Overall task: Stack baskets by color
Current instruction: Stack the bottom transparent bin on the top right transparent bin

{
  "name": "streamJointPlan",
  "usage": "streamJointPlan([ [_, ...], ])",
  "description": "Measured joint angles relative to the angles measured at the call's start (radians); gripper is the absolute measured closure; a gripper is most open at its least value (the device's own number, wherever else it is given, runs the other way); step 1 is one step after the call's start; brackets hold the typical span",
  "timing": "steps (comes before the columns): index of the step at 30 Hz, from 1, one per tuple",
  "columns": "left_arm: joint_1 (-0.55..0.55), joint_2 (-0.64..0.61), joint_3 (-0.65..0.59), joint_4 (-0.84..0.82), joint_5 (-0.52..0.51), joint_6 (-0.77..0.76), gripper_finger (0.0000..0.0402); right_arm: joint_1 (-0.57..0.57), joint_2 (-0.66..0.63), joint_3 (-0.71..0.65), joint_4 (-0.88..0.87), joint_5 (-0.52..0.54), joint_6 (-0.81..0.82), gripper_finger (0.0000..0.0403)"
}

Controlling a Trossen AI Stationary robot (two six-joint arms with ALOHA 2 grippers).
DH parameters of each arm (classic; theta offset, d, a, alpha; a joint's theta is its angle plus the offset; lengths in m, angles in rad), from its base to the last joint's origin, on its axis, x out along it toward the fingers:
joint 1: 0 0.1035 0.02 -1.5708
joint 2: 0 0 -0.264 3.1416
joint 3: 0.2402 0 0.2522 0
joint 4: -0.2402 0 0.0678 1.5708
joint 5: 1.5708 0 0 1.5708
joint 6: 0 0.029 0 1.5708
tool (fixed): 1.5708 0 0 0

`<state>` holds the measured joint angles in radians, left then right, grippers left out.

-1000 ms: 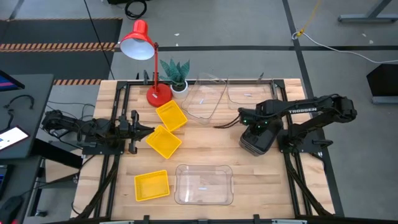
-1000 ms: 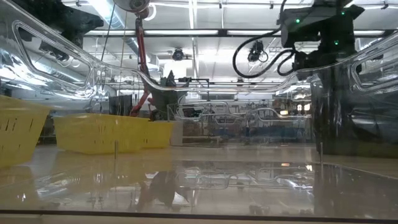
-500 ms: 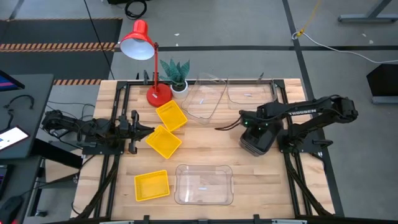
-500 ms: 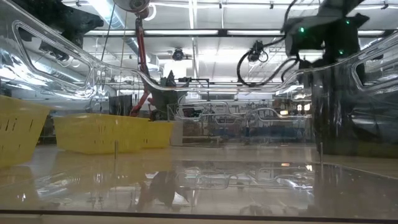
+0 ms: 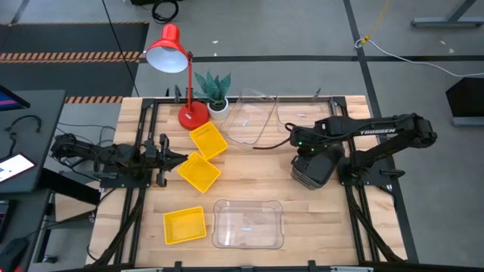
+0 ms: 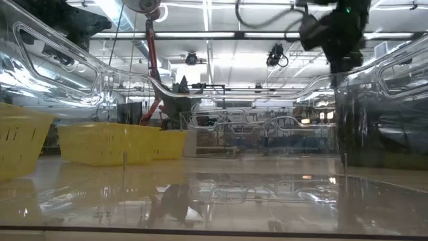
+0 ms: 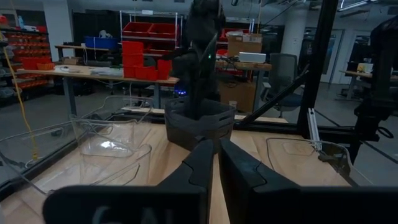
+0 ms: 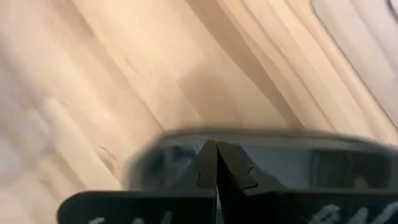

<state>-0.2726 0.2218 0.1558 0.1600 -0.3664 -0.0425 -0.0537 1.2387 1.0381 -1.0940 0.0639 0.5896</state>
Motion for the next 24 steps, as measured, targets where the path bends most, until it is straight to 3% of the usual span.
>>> streamJointPlan([
  [8, 0.0, 0.0, 0.0, 0.001, 0.0, 0.0, 0.0374, 0.138, 0.063, 0.163, 0.136, 0.044, -0.006, 0.0401],
  [24, 0.0, 0.0, 0.0, 0.001, 0.0, 0.0, 0.0381, 0.337, 0.44, 0.51, 0.129, 0.068, 0.006, 0.04],
])
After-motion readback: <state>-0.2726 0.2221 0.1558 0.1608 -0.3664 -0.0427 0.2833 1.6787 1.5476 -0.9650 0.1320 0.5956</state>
